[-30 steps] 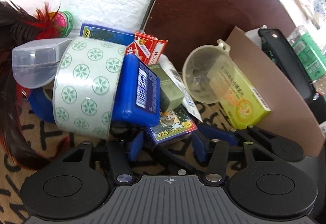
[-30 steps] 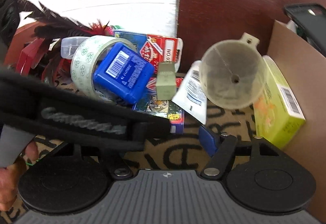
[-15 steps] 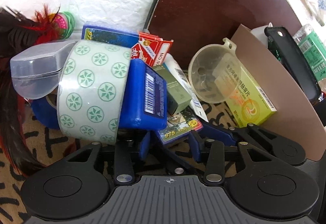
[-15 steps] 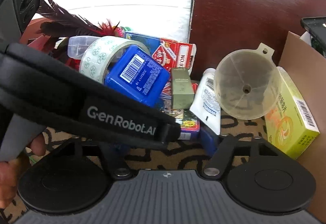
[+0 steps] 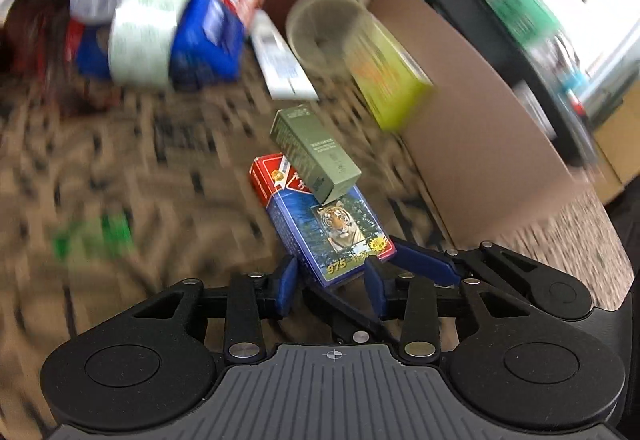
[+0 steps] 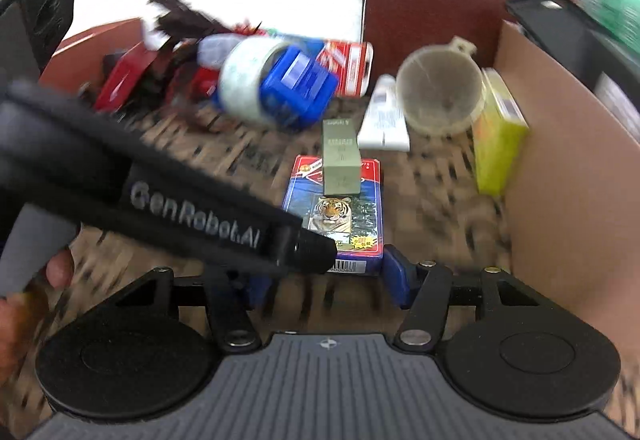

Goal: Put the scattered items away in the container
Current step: 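Grasp the tiger-print card box with the left gripper, then lift the card box with the left gripper, letting the small green box fall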

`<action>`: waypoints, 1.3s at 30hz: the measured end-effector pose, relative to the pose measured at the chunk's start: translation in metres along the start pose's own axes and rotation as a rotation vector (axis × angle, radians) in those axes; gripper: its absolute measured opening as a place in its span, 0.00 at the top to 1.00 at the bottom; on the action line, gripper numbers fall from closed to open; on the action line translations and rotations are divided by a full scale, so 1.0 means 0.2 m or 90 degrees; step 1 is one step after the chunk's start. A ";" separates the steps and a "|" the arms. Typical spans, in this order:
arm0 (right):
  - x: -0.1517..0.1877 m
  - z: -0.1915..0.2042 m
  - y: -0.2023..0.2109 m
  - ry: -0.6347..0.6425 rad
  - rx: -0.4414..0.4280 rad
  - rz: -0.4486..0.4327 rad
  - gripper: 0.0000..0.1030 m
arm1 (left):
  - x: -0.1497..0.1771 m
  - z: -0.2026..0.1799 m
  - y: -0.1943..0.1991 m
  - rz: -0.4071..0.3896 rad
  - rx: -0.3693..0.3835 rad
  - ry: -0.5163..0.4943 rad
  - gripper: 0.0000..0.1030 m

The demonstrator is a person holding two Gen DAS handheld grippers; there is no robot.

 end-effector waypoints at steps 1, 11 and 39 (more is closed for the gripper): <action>0.05 0.01 0.06 0.000 0.003 0.006 0.38 | 0.06 -0.04 0.02 0.005 0.004 -0.003 0.52; 0.45 0.11 0.58 -0.051 0.017 0.020 0.38 | 0.49 -0.29 0.25 0.037 0.028 -0.029 0.42; 0.38 0.11 0.43 -0.046 0.030 0.019 0.23 | 0.22 -0.27 0.06 0.042 0.002 -0.038 0.16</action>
Point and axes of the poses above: each gripper's, at about its wrist camera, not at the fingertips, and y roughly against the way its jaws point, z to its left, x to its underside, the point moved 7 cm from there along -y, roughly the way its jaws point, and after that the axes turned 2 degrees about -z, right-handed, at the moved point
